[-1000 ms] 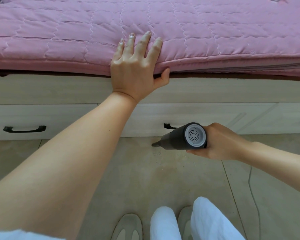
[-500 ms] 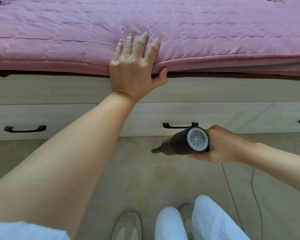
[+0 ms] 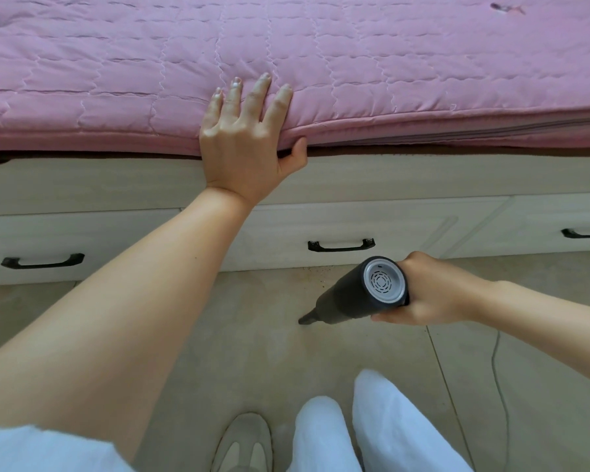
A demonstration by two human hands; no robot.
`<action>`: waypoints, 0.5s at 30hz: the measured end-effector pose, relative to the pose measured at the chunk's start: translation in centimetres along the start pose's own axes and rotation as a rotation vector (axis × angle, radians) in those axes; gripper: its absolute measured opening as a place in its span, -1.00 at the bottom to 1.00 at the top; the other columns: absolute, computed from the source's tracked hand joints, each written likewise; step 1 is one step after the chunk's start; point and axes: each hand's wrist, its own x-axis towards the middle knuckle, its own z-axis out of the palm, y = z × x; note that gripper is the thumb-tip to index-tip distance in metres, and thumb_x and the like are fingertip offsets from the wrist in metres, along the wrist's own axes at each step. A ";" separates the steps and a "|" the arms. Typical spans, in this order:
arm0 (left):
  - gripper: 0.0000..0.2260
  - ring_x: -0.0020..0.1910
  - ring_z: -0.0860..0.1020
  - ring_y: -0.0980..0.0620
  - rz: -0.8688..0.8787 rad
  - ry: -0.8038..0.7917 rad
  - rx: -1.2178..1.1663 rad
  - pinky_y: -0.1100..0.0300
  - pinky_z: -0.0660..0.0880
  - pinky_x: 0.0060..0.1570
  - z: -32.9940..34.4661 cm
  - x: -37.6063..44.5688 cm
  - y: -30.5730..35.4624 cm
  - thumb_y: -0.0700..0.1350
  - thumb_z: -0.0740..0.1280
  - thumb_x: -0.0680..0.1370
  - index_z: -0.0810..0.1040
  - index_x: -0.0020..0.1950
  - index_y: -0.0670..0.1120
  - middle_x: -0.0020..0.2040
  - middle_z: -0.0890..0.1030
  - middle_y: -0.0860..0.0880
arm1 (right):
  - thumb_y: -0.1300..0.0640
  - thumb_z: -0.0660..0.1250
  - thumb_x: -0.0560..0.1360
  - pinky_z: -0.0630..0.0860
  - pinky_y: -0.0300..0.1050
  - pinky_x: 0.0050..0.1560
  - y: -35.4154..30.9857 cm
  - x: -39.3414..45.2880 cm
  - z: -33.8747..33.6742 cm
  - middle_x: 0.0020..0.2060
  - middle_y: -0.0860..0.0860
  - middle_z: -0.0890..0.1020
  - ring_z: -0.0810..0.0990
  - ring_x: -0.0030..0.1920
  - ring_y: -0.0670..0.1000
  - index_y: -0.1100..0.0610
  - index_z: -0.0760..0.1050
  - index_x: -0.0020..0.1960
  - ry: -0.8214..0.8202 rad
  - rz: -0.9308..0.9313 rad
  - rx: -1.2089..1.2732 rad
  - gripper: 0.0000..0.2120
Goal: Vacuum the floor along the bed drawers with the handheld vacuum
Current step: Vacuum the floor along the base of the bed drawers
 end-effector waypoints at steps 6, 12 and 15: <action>-0.52 0.22 0.60 -0.31 0.005 -0.037 -0.008 -0.22 0.52 0.24 -0.3 0.1 0.1 0.16 0.27 0.51 0.62 0.31 -0.07 0.29 0.62 -0.14 | -0.24 0.39 0.30 0.43 -0.31 -0.31 0.5 -1.2 0.1 -0.36 -0.26 0.55 0.53 -0.29 -0.22 -0.11 0.41 -0.12 -0.016 -0.034 0.024 -0.71; -0.50 0.23 0.58 -0.35 0.062 -0.072 0.008 -0.27 0.51 0.23 -0.5 0.3 -0.1 0.16 0.25 0.54 0.58 0.36 -0.09 0.32 0.60 -0.18 | -0.16 0.44 0.30 0.40 -0.35 -0.34 0.6 -2.3 -0.5 -0.38 -0.29 0.55 0.54 -0.30 -0.23 -0.20 0.38 -0.25 -0.086 -0.010 0.047 -0.78; -0.49 0.23 0.57 -0.38 0.092 -0.095 0.018 -0.30 0.50 0.22 -0.6 0.5 -0.3 0.17 0.23 0.55 0.56 0.39 -0.07 0.33 0.59 -0.19 | -0.20 0.41 0.28 0.50 -0.18 -0.27 0.9 -2.6 -0.7 -0.32 -0.21 0.60 0.57 -0.26 -0.18 -0.09 0.46 -0.14 -0.092 -0.004 0.067 -0.73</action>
